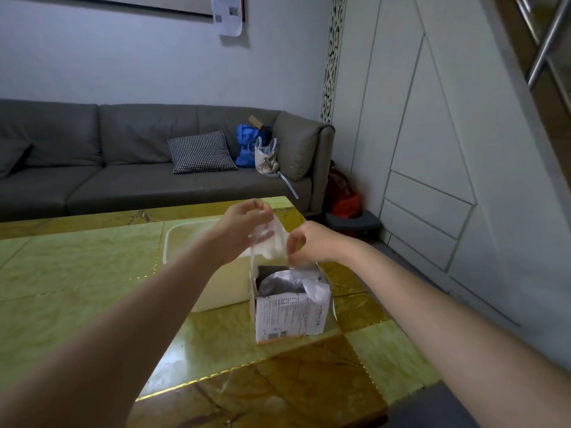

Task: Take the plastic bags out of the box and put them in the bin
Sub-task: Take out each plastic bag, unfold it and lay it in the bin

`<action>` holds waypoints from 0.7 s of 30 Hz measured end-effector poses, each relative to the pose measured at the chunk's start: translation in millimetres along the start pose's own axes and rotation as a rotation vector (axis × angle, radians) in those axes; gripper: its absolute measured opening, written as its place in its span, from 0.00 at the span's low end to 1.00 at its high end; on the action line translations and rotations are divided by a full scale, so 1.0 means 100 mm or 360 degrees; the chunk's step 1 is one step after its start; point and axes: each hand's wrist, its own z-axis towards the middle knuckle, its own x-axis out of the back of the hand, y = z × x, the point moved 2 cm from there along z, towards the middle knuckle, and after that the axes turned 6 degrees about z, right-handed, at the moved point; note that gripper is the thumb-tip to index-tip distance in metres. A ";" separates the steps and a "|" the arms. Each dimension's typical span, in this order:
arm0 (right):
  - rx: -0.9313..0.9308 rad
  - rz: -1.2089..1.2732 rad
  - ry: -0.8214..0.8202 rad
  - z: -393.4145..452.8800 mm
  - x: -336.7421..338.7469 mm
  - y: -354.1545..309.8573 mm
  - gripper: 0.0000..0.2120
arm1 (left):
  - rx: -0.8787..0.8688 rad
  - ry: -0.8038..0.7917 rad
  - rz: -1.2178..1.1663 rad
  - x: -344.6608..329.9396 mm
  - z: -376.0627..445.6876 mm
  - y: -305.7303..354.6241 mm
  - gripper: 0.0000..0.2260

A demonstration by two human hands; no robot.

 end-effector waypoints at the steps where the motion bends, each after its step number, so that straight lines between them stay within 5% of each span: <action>1: -0.0042 0.0141 -0.0125 -0.02 0.00 0.01 0.06 | -0.0068 0.0017 -0.0001 0.00 0.00 0.04 0.10; 3: -0.0120 0.0620 -0.0203 -0.04 0.04 0.02 0.11 | -0.0163 0.0056 0.0065 0.01 -0.02 0.14 0.12; 6: -0.0280 0.1466 0.0045 -0.02 0.14 0.06 0.17 | -0.0210 0.0005 0.0228 0.05 -0.07 0.25 0.11; 9: -0.0275 0.1731 0.0034 -0.04 0.14 0.05 0.14 | -0.0184 -0.0121 0.0365 0.05 -0.12 0.26 0.11; 15: -0.0156 0.1181 0.0405 0.04 0.19 -0.02 0.11 | 0.0112 -0.0118 0.0657 0.11 -0.10 0.10 0.18; 21: -0.0021 0.0636 0.0916 0.05 0.38 0.07 0.07 | 0.0219 0.0062 0.0725 0.28 -0.11 -0.01 0.11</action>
